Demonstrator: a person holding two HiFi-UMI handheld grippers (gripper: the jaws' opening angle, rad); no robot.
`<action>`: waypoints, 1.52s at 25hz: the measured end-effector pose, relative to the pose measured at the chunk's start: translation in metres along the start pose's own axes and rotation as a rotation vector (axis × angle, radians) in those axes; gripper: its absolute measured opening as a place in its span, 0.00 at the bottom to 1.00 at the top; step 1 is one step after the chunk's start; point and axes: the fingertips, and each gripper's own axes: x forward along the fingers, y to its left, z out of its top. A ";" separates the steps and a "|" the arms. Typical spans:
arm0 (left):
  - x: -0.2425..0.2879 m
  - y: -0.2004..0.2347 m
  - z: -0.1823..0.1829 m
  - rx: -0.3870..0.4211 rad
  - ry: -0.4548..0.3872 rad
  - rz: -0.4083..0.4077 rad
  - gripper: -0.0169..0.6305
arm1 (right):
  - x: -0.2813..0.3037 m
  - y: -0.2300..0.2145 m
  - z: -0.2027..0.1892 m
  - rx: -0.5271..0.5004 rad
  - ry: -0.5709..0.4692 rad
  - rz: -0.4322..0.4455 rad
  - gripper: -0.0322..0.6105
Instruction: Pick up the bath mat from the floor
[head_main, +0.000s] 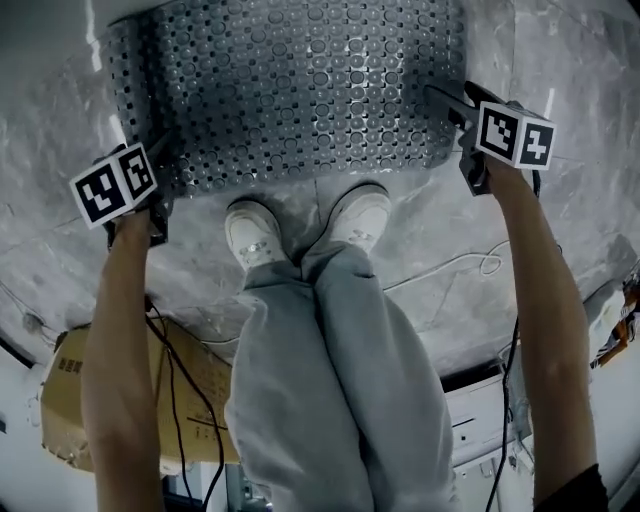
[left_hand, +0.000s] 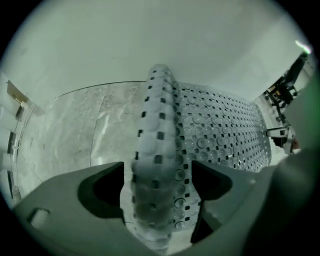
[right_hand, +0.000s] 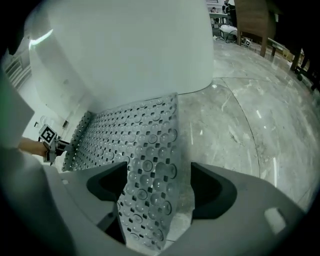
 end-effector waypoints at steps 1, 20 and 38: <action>0.003 0.005 0.001 -0.014 0.001 -0.002 0.69 | 0.005 -0.006 0.001 0.007 0.005 -0.008 0.68; -0.010 -0.026 0.012 -0.004 0.043 -0.026 0.24 | 0.012 0.013 -0.006 0.022 0.123 -0.145 0.09; -0.168 -0.093 0.016 0.068 0.004 -0.159 0.09 | -0.105 0.139 0.017 0.107 0.085 0.030 0.08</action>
